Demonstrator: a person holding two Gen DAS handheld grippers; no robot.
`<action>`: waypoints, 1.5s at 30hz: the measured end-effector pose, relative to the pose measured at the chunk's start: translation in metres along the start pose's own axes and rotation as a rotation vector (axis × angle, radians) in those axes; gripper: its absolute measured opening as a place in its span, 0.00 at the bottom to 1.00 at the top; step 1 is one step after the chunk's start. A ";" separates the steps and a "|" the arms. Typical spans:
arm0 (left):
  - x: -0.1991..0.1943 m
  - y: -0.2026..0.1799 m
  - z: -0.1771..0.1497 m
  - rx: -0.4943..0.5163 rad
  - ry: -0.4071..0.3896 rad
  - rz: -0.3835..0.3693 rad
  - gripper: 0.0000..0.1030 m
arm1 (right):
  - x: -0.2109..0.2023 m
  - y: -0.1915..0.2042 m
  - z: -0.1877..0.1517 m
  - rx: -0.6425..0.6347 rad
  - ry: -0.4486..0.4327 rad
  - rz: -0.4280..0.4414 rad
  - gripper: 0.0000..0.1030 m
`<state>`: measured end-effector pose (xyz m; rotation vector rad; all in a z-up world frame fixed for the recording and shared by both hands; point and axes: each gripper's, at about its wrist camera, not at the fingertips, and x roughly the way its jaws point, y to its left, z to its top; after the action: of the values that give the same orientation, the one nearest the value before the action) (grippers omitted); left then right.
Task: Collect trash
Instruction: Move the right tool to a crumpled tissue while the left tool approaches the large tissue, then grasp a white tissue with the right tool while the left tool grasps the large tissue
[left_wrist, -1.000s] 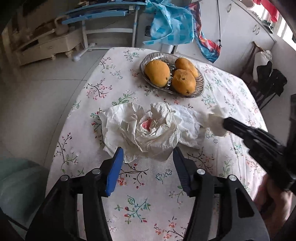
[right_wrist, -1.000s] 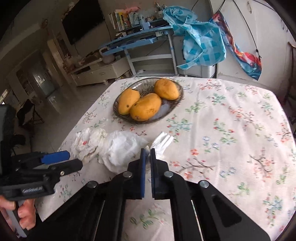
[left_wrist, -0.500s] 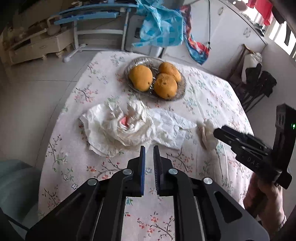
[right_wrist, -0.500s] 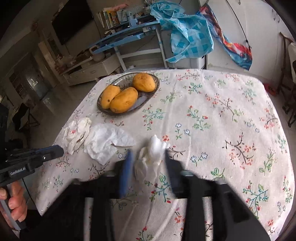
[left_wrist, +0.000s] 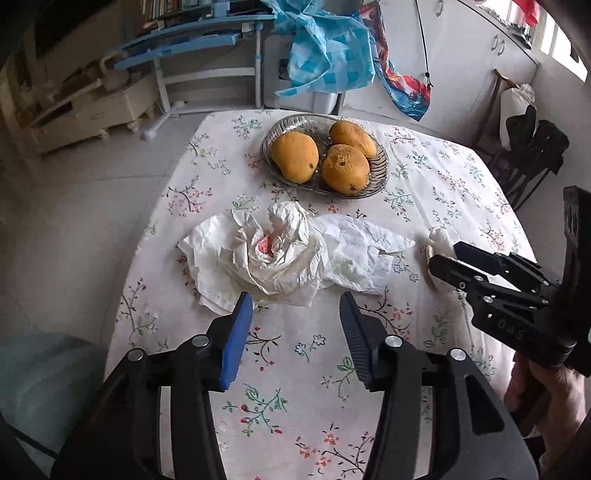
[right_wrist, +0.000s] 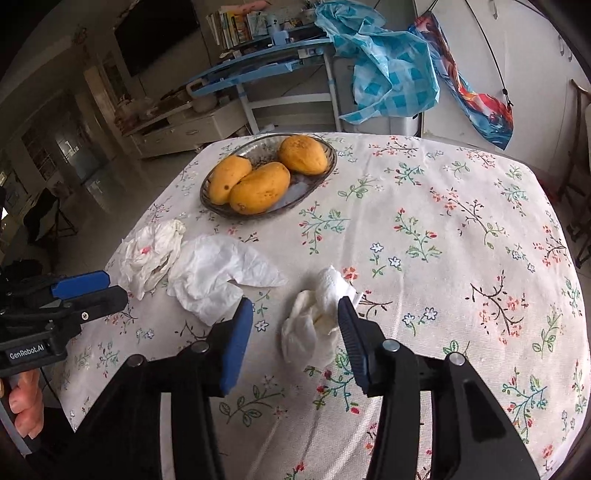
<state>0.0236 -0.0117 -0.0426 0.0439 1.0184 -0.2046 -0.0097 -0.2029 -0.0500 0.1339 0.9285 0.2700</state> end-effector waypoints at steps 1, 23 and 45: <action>-0.001 -0.001 0.000 0.009 -0.007 0.011 0.50 | 0.000 0.000 0.000 0.000 0.000 0.000 0.47; -0.007 0.027 0.009 -0.061 -0.035 0.032 0.71 | 0.000 -0.003 -0.002 0.001 0.007 -0.006 0.49; 0.048 0.049 0.011 -0.187 -0.011 0.012 0.20 | 0.012 -0.004 -0.004 -0.001 0.052 0.023 0.24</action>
<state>0.0661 0.0279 -0.0804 -0.1202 1.0225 -0.0977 -0.0057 -0.2030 -0.0626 0.1373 0.9790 0.2962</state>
